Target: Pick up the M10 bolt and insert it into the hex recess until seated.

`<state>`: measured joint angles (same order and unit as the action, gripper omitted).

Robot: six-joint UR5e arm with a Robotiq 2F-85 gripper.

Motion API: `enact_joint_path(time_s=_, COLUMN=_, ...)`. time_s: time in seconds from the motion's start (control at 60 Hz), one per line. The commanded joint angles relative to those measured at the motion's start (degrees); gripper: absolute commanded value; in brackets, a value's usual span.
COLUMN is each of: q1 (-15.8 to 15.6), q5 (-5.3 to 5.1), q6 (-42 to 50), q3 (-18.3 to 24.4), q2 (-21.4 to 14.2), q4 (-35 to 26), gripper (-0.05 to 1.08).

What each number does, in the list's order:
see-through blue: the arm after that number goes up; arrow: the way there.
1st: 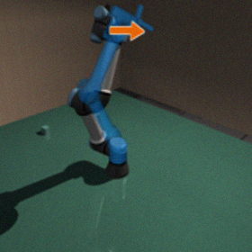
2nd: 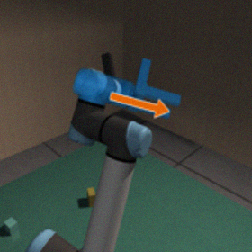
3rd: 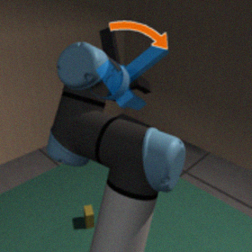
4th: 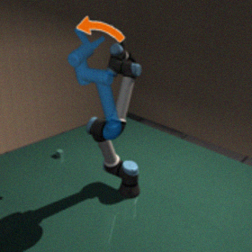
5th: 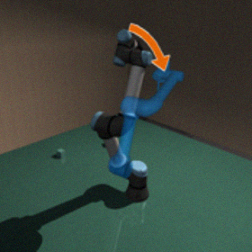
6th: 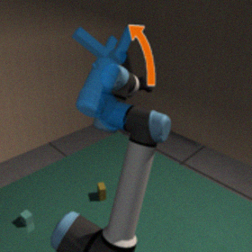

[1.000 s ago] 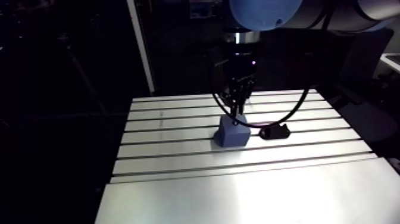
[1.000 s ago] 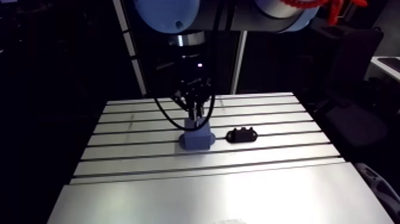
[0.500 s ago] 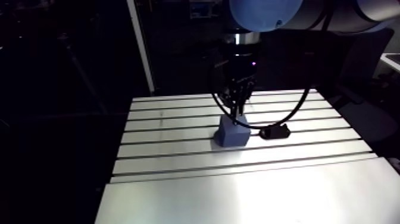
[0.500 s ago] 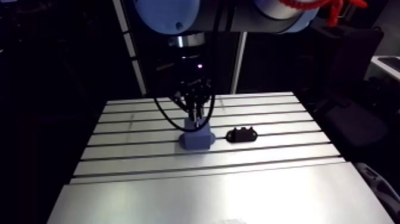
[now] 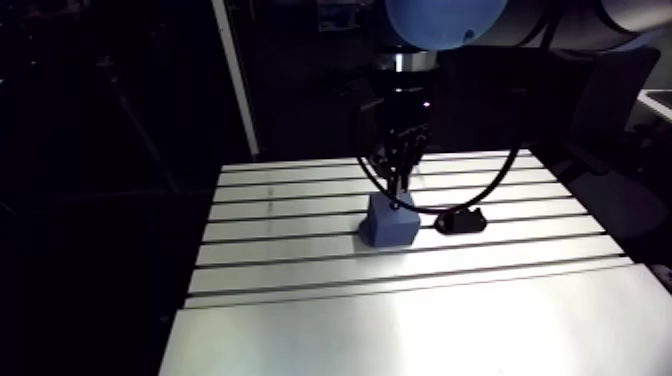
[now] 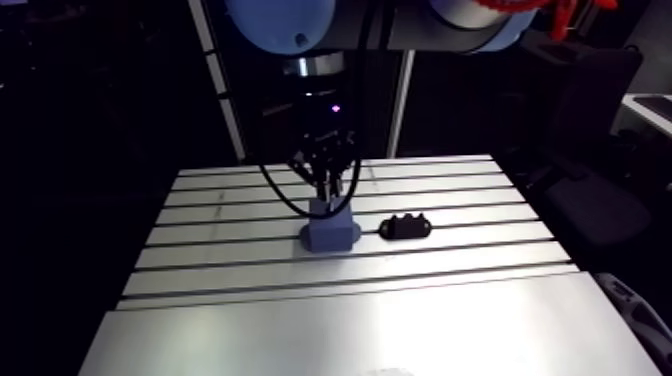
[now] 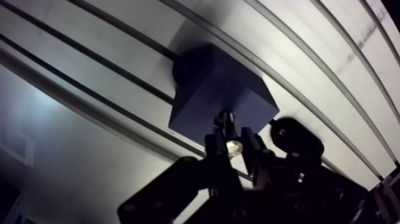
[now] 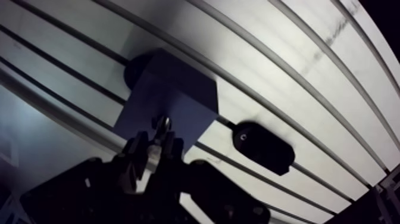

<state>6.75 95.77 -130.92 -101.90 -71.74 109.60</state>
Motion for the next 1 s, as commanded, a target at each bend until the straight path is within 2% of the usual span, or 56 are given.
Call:
enact_joint_path(time_s=0.017, q1=0.00, q5=-0.10, q6=0.00, q3=-0.10, q2=-0.10, q4=-0.37, gripper=1.06)
enact_joint_path(time_s=1.0, q1=0.02, q5=-0.01, q6=-0.18, q3=-0.11, q2=0.67, q4=-0.30, gripper=1.07)
